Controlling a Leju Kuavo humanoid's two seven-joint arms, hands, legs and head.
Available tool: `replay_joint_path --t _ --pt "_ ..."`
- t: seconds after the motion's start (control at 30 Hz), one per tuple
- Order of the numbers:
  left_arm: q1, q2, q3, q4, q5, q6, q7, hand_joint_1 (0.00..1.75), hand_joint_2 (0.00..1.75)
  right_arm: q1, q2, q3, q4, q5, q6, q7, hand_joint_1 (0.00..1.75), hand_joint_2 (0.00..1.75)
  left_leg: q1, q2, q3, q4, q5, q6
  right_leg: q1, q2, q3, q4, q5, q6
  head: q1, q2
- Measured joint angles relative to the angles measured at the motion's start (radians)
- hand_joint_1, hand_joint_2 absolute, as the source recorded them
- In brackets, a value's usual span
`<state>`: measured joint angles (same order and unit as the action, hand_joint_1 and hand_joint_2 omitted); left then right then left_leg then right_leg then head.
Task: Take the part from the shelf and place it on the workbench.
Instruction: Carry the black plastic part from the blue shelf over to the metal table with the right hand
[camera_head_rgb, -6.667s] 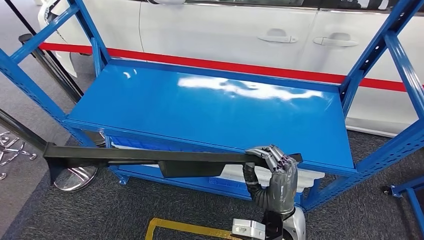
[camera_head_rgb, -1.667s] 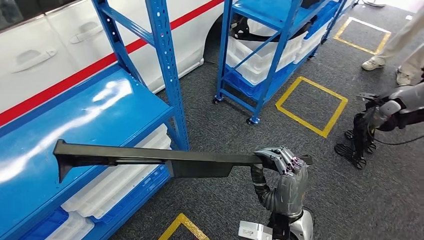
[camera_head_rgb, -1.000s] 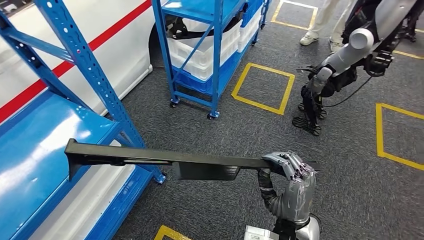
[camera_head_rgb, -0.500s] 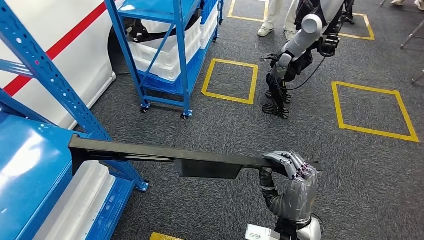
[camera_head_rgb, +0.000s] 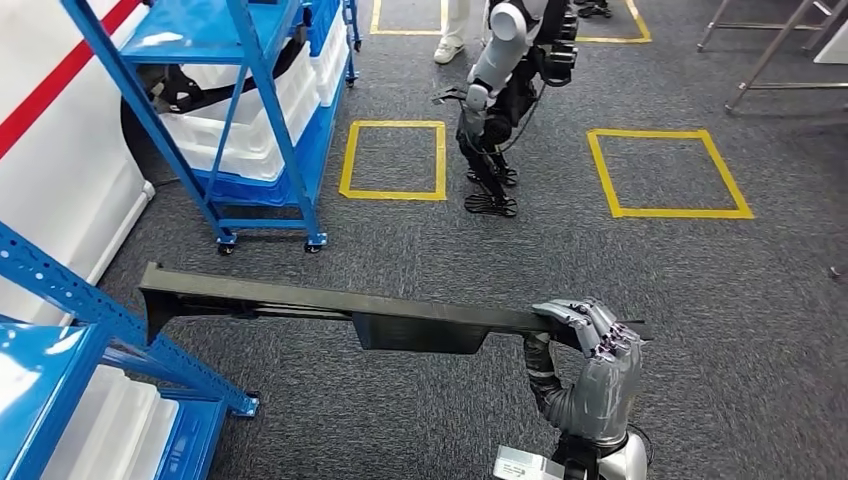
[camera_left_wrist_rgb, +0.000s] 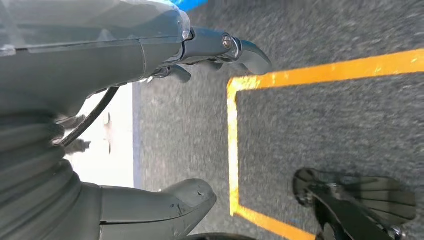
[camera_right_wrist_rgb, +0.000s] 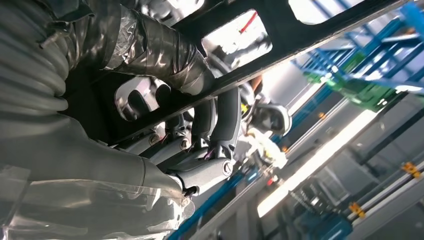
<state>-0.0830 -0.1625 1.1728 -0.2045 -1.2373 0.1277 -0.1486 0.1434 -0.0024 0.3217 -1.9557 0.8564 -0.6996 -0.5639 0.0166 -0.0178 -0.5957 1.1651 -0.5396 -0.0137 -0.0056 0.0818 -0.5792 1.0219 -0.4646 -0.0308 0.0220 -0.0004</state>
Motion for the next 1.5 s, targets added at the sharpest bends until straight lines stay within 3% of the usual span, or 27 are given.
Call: replay_joint_path --t 0.03,0.1,0.17,0.23,0.33,0.4,0.43,0.5,0.53,0.6,0.63,0.7,0.77,0.83,0.9,0.93,1.0,1.07,1.13,1.2,1.23,1.27,1.33,1.4,1.43,1.47,1.5 --pt "0.0 0.0 0.0 0.0 0.0 0.0 0.002 0.0 1.75 0.0 0.0 0.0 0.0 0.0 0.0 0.0 1.75 1.75 0.003 -0.023 0.023 -0.059 0.026 0.001 0.0 0.013 -0.003 0.007 -0.003 0.005 0.0 0.0" --pt "-0.001 0.0 0.0 0.0 -0.001 0.0 0.005 0.0 1.75 0.0 0.0 0.0 -0.001 0.0 0.0 -0.001 1.75 1.75 0.005 -0.058 0.047 -0.119 0.041 0.005 -0.002 0.037 -0.013 0.015 -0.002 0.016 0.0 0.0" --pt "-0.004 0.0 0.0 0.0 -0.002 0.0 0.007 0.0 1.75 0.002 0.0 0.0 -0.002 0.001 0.0 -0.001 1.75 1.75 0.003 -0.046 0.049 -0.127 0.04 0.016 -0.005 0.06 -0.024 0.015 0.004 0.029 0.0 0.0" --pt "-0.006 0.0 0.0 0.0 -0.002 0.0 0.008 0.0 1.75 0.005 0.0 0.0 -0.003 0.001 0.0 -0.001 1.75 1.75 0.003 -0.021 0.05 -0.137 0.048 0.031 -0.004 0.031 -0.037 0.033 -0.008 0.038 0.0 0.0" --pt "-0.004 -0.001 0.0 0.0 -0.002 0.0 0.008 0.0 1.75 0.004 -0.001 0.0 -0.003 0.002 0.0 -0.001 1.75 1.75 -0.001 0.022 0.048 -0.144 0.053 0.045 -0.002 -0.058 -0.11 0.187 -0.093 0.047 0.0 0.0" --pt "-0.001 -0.001 0.0 0.0 -0.002 -0.001 0.008 0.0 1.75 0.005 -0.001 0.0 -0.003 0.002 0.0 0.0 1.75 1.75 -0.005 0.053 0.046 -0.144 0.052 0.047 -0.005 -0.073 -0.155 0.282 -0.124 0.051 0.0 0.0" --pt "-0.001 -0.001 0.0 0.0 -0.002 -0.001 0.008 0.0 1.75 0.006 -0.001 0.0 -0.002 0.002 0.0 0.0 1.75 1.75 -0.006 0.067 0.046 -0.143 0.052 0.047 -0.006 -0.076 -0.154 0.282 -0.113 0.051 0.0 0.0" --pt "-0.004 -0.001 0.0 0.0 -0.002 -0.001 0.008 0.0 1.75 0.006 -0.002 0.0 -0.002 0.002 0.0 0.0 1.75 1.75 -0.007 0.092 0.049 -0.143 0.049 0.044 -0.004 -0.098 -0.091 0.17 -0.052 0.046 0.0 0.0" --pt "-0.005 -0.002 0.0 0.0 -0.002 -0.001 0.008 0.0 1.75 0.005 -0.002 0.0 -0.003 0.002 0.0 0.0 1.75 1.75 -0.008 0.103 0.052 -0.144 0.046 0.042 0.002 -0.126 -0.052 0.099 -0.028 0.04 0.0 0.0" --pt "-0.006 -0.002 0.0 0.0 -0.002 0.0 0.008 0.0 1.75 0.004 -0.002 0.0 -0.004 0.002 0.0 0.001 1.75 1.75 -0.011 0.121 0.058 -0.143 0.041 0.033 0.014 -0.167 -0.006 0.011 -0.008 0.028 0.0 0.0" --pt "-0.006 -0.002 0.0 0.0 -0.002 0.0 0.008 0.0 1.75 0.003 -0.002 0.0 -0.004 0.002 0.0 0.001 1.75 1.75 -0.012 0.131 0.061 -0.144 0.039 0.028 0.019 -0.17 -0.004 0.003 -0.011 0.023 0.0 0.0" --pt "-0.008 -0.003 0.0 0.0 -0.004 0.0 0.009 0.0 1.75 0.004 -0.002 0.0 -0.008 0.003 0.0 0.003 1.75 1.75 -0.012 0.146 0.068 -0.145 0.033 0.018 0.017 -0.142 -0.003 -0.004 -0.006 0.015 0.0 0.0" --pt "-0.009 -0.003 0.0 0.0 -0.006 0.0 0.009 0.0 1.75 0.004 -0.002 -0.001 -0.01 0.003 0.0 0.004 1.75 1.75 -0.009 0.107 0.06 -0.11 0.004 0.008 0.008 -0.115 0.002 -0.015 0.002 0.004 0.0 0.0" --pt "-0.007 -0.003 0.0 0.0 -0.006 0.0 0.009 0.0 1.75 0.002 -0.002 -0.001 -0.011 0.003 0.0 0.004 1.75 1.75 -0.006 0.047 0.011 0.002 -0.059 0.003 0.004 -0.09 0.003 -0.018 0.005 -0.004 0.0 0.0" --pt "-0.003 -0.003 0.0 0.0 -0.006 0.0 0.01 0.0 1.75 0.002 -0.002 -0.002 -0.011 0.003 0.0 0.004 1.75 1.75 -0.005 0.028 -0.046 0.117 -0.101 -0.001 0.005 -0.059 0.003 -0.016 0.005 -0.006 0.0 0.0" --pt "-0.002 -0.003 0.0 0.0 -0.006 0.0 0.01 0.0 1.75 0.003 -0.002 -0.002 -0.011 0.004 0.0 0.004 1.75 1.75 -0.004 0.026 -0.057 0.133 -0.094 -0.002 0.004 -0.043 0.003 -0.013 0.005 -0.006 0.0 0.0" --pt "-0.001 -0.003 0.0 0.0 -0.005 0.0 0.011 0.0 1.75 0.003 -0.002 -0.002 -0.011 0.005 0.0 0.004 1.75 1.75 -0.002 0.016 -0.027 0.051 -0.025 -0.002 0.002 -0.01 0.003 -0.005 0.002 -0.002 0.0 0.0" --pt "-0.001 -0.002 0.0 0.0 -0.005 0.0 0.012 0.0 1.75 0.003 -0.002 -0.002 -0.011 0.006 0.0 0.004 1.75 1.75 0.003 -0.038 0.023 -0.072 0.03 0.001 0.0 0.019 -0.002 0.008 -0.004 0.006 0.0 0.0" --pt "-0.001 -0.002 0.0 0.0 -0.005 0.0 0.011 0.0 1.75 0.002 -0.002 -0.002 -0.011 0.006 0.0 0.004 1.75 1.75 0.005 -0.077 0.043 -0.122 0.038 0.008 -0.004 0.043 -0.014 0.015 -0.004 0.019 0.0 0.0" --pt "-0.004 -0.002 0.0 0.0 -0.005 0.0 0.012 0.0 1.75 0.005 -0.002 -0.002 -0.011 0.006 0.0 0.004 1.75 1.75 0.003 -0.059 0.043 -0.128 0.043 0.02 -0.007 0.065 -0.023 0.013 0.002 0.033 0.0 0.0" --pt "-0.005 -0.002 0.0 0.0 -0.005 0.0 0.012 0.0 1.75 0.006 -0.003 -0.002 -0.011 0.006 0.0 0.004 1.75 1.75 0.003 -0.045 0.045 -0.132 0.046 0.027 -0.006 0.054 -0.027 0.016 0.0 0.038 0.0 0.0" --pt "-0.005 -0.002 0.0 0.0 -0.005 0.0 0.012 0.0 1.75 0.006 -0.003 -0.002 -0.011 0.006 0.0 0.004 1.75 1.75 0.004 -0.031 0.046 -0.138 0.05 0.035 -0.004 0.028 -0.037 0.033 -0.011 0.043 0.0 0.0" --pt "-0.004 -0.002 0.0 0.0 -0.006 0.0 0.012 0.0 1.75 0.004 -0.003 -0.002 -0.011 0.006 0.0 0.004 1.75 1.75 0.003 0.0 0.048 -0.145 0.054 0.046 -0.002 -0.044 -0.082 0.125 -0.063 0.051 0.0 0.0" --pt "-0.001 -0.002 0.0 0.0 -0.006 0.001 0.013 0.0 1.75 0.004 -0.004 -0.002 -0.011 0.005 0.0 0.004 1.75 1.75 0.001 0.032 0.048 -0.146 0.052 0.049 -0.005 -0.071 -0.144 0.248 -0.113 0.058 0.0 0.0" --pt "0.0 -0.001 0.0 0.0 -0.006 0.001 0.013 0.0 1.75 0.005 -0.004 -0.002 -0.011 0.005 0.0 0.004 1.75 1.75 0.0 0.047 0.048 -0.146 0.05 0.049 -0.006 -0.075 -0.159 0.277 -0.115 0.059 0.0 0.0" --pt "0.0 -0.001 0.0 0.0 -0.005 0.001 0.013 0.0 1.75 0.005 -0.004 -0.002 -0.011 0.004 0.0 0.004 1.75 1.75 0.0 0.062 0.05 -0.146 0.048 0.049 -0.007 -0.078 -0.155 0.268 -0.099 0.06 0.0 0.0" --pt "-0.001 -0.001 0.0 0.0 -0.005 0.001 0.014 0.0 1.75 0.006 -0.004 -0.002 -0.011 0.004 0.0 0.004 1.75 1.75 0.0 0.076 0.053 -0.146 0.046 0.047 -0.007 -0.085 -0.129 0.22 -0.068 0.058 0.0 0.0"
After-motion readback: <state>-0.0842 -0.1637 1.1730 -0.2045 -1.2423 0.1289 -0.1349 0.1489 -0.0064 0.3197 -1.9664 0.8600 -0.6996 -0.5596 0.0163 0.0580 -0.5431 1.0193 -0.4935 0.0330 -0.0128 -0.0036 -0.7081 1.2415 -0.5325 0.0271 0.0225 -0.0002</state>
